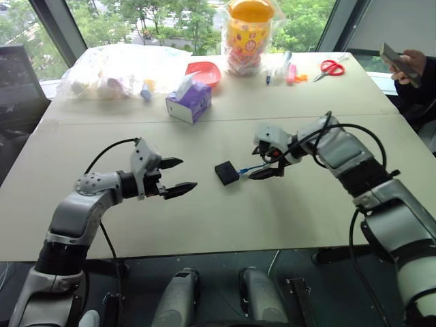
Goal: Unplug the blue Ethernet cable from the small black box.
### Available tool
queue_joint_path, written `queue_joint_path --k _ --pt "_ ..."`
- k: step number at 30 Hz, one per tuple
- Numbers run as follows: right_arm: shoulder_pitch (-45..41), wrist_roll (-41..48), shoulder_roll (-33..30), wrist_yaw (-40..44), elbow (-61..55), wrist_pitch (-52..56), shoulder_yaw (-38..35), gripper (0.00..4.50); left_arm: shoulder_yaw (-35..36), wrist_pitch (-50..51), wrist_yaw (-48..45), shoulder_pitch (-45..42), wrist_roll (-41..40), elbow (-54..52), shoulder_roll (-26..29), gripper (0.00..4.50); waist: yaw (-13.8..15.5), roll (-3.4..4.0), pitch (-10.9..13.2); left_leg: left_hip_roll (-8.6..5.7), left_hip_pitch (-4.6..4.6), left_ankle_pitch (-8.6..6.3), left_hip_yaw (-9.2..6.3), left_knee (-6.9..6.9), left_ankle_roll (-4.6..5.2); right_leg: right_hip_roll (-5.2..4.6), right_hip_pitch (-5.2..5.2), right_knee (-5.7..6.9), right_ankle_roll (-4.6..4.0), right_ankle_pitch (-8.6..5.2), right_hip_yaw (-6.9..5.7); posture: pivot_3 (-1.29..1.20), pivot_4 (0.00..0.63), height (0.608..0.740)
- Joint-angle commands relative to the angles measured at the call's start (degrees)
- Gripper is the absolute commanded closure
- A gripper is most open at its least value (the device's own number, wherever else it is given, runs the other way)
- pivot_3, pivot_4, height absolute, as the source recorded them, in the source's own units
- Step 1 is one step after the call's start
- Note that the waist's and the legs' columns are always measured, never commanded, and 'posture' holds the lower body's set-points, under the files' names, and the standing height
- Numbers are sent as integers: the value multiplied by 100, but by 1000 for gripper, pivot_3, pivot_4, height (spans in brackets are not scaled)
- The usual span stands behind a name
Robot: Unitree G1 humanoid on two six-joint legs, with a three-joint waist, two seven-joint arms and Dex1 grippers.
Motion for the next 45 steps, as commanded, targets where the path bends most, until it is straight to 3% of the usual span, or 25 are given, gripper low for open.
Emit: queue_joint_path --k 1,6,7,8,15,17,20,23,29,34,45 --pt "-401 -485 310 231 898 -713 37 0 216 -65 85 22 -19 -270 79 40 5 0 0 0 0 0 -1 0 0 0 0 0 0 0 0 0 150 740" --pt "-736 -817 844 434 1752 -1204 -78 0 286 -54 167 117 -41 -370 108 40 -17 0 0 -5 9 0 -20 -4 -2 0 1 4 0 1 3 0 150 740" --pt "-771 -869 931 530 1813 -1243 -74 554 289 -61 174 131 -41 -380 111 0 -21 0 0 -6 12 1 -21 -7 -4 1 1 7 1 1 4 0 150 740" --pt "-798 -920 994 598 1873 -1287 -82 823 288 -66 179 135 -39 -381 112 0 -31 0 0 -6 18 3 -21 -11 -6 1 2 10 2 2 5 0 150 740" --pt "-575 -1147 1065 670 1467 -1315 -298 4451 263 34 205 -71 -125 -188 -9 0 -28 1 0 -7 51 5 -22 -31 -11 8 9 34 1 1 7 0 150 740" --pt "-429 -1256 948 491 1141 -1415 -368 4451 258 75 199 -139 -160 -130 -39 0 -20 1 0 -8 51 6 -22 -30 -12 8 10 35 1 1 7 0 150 740" --pt "230 -1516 499 -749 -215 -2199 -826 4451 233 290 159 -501 -342 146 -217 0 40 1 0 -9 50 6 -26 -29 -14 5 12 34 1 1 6 0 150 740" --pt "905 -1626 243 -1585 -1588 -2228 -1377 4451 230 512 146 -827 -478 386 -383 0 37 0 1 -14 46 7 -24 -28 -15 0 13 31 2 1 9 0 150 740" --pt "1983 -1693 -1 -2433 -3646 -2174 -2080 4451 438 1082 176 -1348 -911 718 -601 0 -14 0 1 -12 48 7 -20 -30 -15 7 12 31 3 1 9 0 150 740" --pt "2658 -1765 97 -2720 -4907 -2042 -2185 4451 353 1459 -25 -1798 -1196 907 -687 0 5 -1 1 -10 48 8 -22 -25 -14 9 15 33 2 0 8 0 150 740" --pt "2831 -1898 87 -2592 -5408 -2056 -1928 4451 437 1643 38 -2096 -1387 1047 -975 0 19 -2 1 -8 50 8 -19 -20 -14 6 21 29 -15 -9 11 0 150 740"
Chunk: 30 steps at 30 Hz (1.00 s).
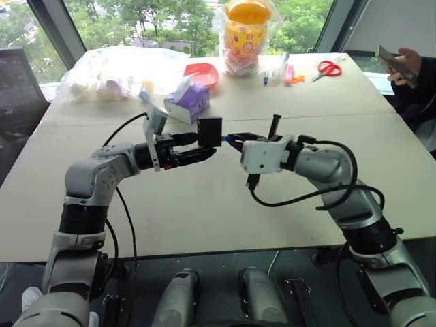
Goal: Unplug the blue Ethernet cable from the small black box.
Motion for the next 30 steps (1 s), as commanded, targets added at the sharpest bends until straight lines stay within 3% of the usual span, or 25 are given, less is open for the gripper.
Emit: queue_joint_path --k 1,2,5,11,16,18,20,26,30 --pt "-11 -19 -44 38 -337 -90 -9 4451 186 13 67 -167 -167 -60 -83 0 3 0 0 0 0 0 0 0 0 -1 1 -1 -1 0 0 0 150 740" --pt "-3 -22 -45 52 -353 -98 -2 4451 194 18 80 -175 -176 -59 -103 0 3 0 0 1 0 0 0 0 0 -1 1 -2 0 0 0 0 150 740" --pt "6 -25 -53 103 -387 -93 27 4500 195 31 99 -178 -205 -90 -140 919 2 0 0 1 0 0 -1 -1 0 -1 1 -2 0 0 0 0 150 740" --pt "-40 -62 -74 164 -364 -123 45 4500 155 19 93 -91 -199 -168 -155 3845 2 0 0 1 0 0 -1 -1 0 -1 1 -2 0 0 0 0 150 740" --pt "-92 142 -136 384 -240 92 -61 4500 157 35 47 -82 -176 -161 -48 3951 1 0 0 1 0 0 -1 -2 0 0 1 -3 -1 -1 0 0 150 740" --pt "-119 663 -78 681 -238 707 -271 3538 169 57 1 -104 -165 -118 42 3951 1 0 0 2 0 0 -2 -1 0 0 1 -3 -1 -1 0 0 150 740" --pt "-176 1479 -38 1134 -354 1678 -528 2873 168 92 -76 -131 -176 -72 149 3951 0 -1 0 6 0 0 -5 -2 0 0 2 -3 -1 -1 -1 0 150 740" --pt "-681 3539 -210 2107 -412 4649 -970 30 337 466 -380 -364 -651 -165 325 3951 8 -1 1 11 -1 0 -11 -1 1 -2 3 -5 -3 -1 -2 0 150 740" --pt "-1280 4340 -62 2008 -47 6071 -1056 30 252 520 -599 -456 -716 -131 439 3951 -15 -1 1 12 -1 -1 -14 -4 1 -3 3 -8 -4 -2 -4 0 150 740"
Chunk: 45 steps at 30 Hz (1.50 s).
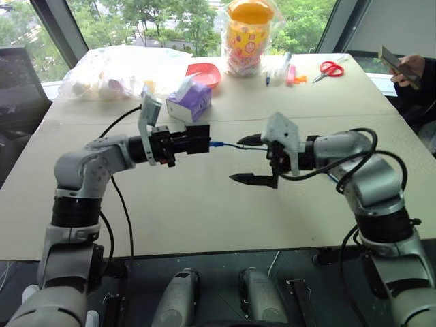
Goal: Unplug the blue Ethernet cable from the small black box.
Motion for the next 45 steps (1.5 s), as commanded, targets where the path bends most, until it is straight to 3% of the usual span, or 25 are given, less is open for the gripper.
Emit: queue_joint_path --k 1,6,12,15,18,28,33,45 --pt "-597 731 149 -54 237 1199 -143 30 54 20 -266 -141 -126 -165 114 3951 -26 0 0 0 0 0 2 -1 0 0 -1 -1 0 0 1 0 150 740" --pt "-1309 1096 483 -285 943 1814 -99 30 -192 12 -571 -61 -51 -318 196 3951 -20 0 0 1 0 0 2 -5 0 1 -4 -3 -1 0 1 0 150 740" --pt "-1488 1311 465 -331 1094 1868 78 30 -266 -36 -644 -43 20 -304 218 3951 -3 0 0 -6 -14 -1 2 -5 0 -6 -7 -18 0 1 0 0 150 740" --pt "-1512 1359 404 -318 1103 1830 197 810 -293 -57 -651 -19 42 -332 220 3951 -7 0 0 -5 -15 -1 2 -6 1 -5 -10 -17 2 1 0 0 150 740" --pt "-1562 1377 360 -314 1114 1850 315 2241 -302 -48 -645 21 25 -391 214 3951 -15 0 0 -4 -15 -1 2 -6 1 -4 -11 -16 2 1 -1 0 150 740" --pt "-1762 1462 195 -120 1244 1806 646 2241 -463 -121 -798 169 80 -593 268 3951 -20 0 0 -4 -16 -1 2 -6 1 -3 -12 -17 1 1 -1 0 150 740" --pt "-1790 1466 90 -23 1237 1750 772 4464 -490 -141 -837 274 87 -724 297 3951 -20 0 1 -3 -17 -1 1 -6 1 -3 -12 -17 1 1 -2 0 150 740" --pt "-1810 1255 -80 89 1166 1476 1164 4464 -451 -107 -872 305 67 -793 336 3951 -18 0 1 -3 -18 -1 2 -6 1 -3 -13 -18 1 0 -2 0 150 740"
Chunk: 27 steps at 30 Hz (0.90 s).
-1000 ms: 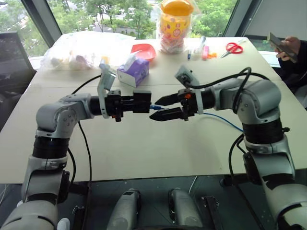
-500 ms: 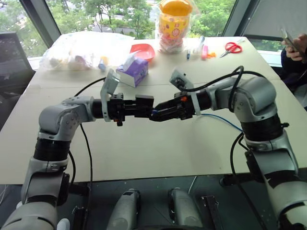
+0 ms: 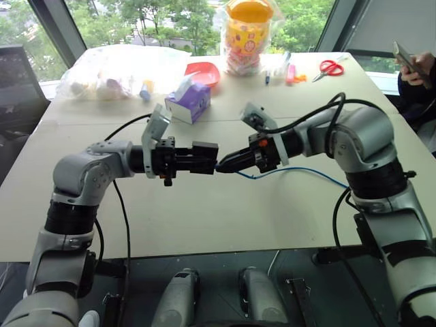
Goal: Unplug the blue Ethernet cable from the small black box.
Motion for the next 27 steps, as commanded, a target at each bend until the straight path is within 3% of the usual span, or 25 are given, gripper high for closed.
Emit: queue_joint_path --k 1,13,17,20,22,24,27 --pt "-91 -196 -173 48 -201 -303 273 4464 63 -49 -35 -36 -55 -187 56 3951 0 0 0 0 0 0 0 0 0 0 0 0 0 0 0 0 150 740" --pt "343 -646 -927 343 503 -1056 310 4464 209 -124 -135 83 -36 -192 403 3951 0 0 1 0 -10 0 3 3 0 -2 -6 -5 -1 -1 0 0 150 740" --pt "671 -1626 -497 -1164 1265 -2516 -74 4464 -94 -1025 146 371 710 -146 228 3951 -2 -2 0 1 -8 0 9 -2 0 1 -8 -5 -1 -1 1 0 150 740" --pt "818 -1921 -8 -2188 1931 -2705 -512 4464 -567 -2280 696 568 1792 157 -176 3951 27 -2 0 1 -8 0 15 2 -1 -1 -7 -5 -2 0 7 0 150 740" --pt "966 -2005 196 -2569 2028 -2777 -748 4464 -693 -2635 970 587 2107 380 -470 3951 55 -2 0 -2 -10 1 16 3 -1 -5 -7 -5 -3 0 10 0 150 740" --pt "1142 -2110 338 -2963 1971 -2796 -927 3633 -670 -2842 1327 491 2236 764 -887 3951 77 -2 0 -5 -24 1 12 7 0 -7 -14 -7 0 2 10 0 150 740" --pt "1292 -2138 492 -3568 1662 -2352 -1307 2278 -815 -4102 1837 284 2973 1771 -1366 3951 117 -1 0 -8 -36 1 9 9 0 -8 -24 -7 18 13 8 0 150 740"
